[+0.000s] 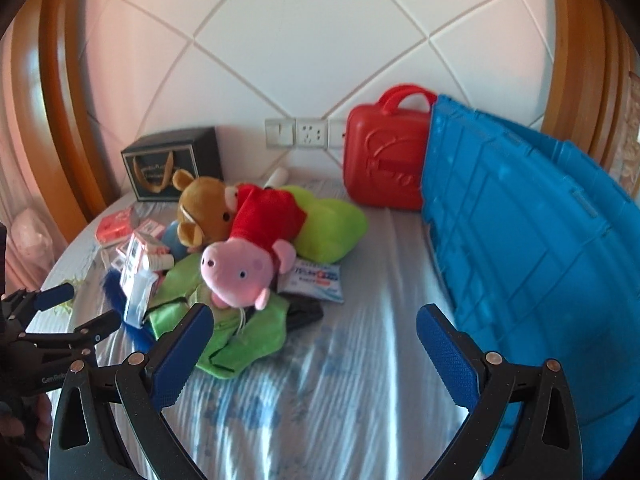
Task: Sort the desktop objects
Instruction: 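Move both tools back to the pile of items, then grasp the clear plastic floss box with the left tool while the right tool grasps the pink pig plush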
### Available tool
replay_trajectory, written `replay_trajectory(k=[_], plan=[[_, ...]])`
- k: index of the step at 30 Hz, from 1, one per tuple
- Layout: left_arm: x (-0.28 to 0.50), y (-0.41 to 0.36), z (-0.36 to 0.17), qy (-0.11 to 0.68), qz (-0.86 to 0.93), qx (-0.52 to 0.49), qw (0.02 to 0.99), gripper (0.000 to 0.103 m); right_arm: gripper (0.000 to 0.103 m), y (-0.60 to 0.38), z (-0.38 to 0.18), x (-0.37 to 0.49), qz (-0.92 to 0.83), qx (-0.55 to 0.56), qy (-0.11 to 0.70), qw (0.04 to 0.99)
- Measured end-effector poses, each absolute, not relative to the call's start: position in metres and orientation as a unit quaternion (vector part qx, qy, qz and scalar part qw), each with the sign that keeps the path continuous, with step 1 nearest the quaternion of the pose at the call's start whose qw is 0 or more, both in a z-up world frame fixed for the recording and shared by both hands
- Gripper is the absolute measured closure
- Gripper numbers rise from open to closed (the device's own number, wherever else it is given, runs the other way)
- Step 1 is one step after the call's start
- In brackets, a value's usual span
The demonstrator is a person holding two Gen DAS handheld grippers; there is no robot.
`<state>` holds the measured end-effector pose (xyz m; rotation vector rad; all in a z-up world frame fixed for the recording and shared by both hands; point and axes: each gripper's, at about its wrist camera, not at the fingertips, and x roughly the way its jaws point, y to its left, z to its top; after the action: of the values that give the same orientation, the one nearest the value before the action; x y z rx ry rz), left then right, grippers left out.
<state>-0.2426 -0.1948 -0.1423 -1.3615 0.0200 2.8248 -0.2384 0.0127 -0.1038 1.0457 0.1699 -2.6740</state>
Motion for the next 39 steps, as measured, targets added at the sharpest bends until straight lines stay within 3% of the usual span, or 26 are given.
replay_trajectory(k=[19,22,26,39], plan=[[-0.320,-0.253,-0.238,-0.013,0.856,-0.517,0.019,0.014,0.000,-0.059,-0.178,-0.312,-0.884,0.448,0.049,0.123],[-0.327,-0.259,-0.247,-0.026,0.851,-0.523,0.029,0.022,0.000,-0.072,-0.184,-0.322,-0.881,0.452,0.050,0.129],[-0.331,-0.257,-0.244,-0.031,0.859,-0.510,0.046,0.047,0.000,-0.090,-0.195,-0.334,-0.875,0.460,0.054,0.141],[-0.344,-0.257,-0.241,-0.025,0.865,-0.499,0.035,0.053,0.000,-0.119,-0.235,-0.378,-0.859,0.493,0.047,0.133]])
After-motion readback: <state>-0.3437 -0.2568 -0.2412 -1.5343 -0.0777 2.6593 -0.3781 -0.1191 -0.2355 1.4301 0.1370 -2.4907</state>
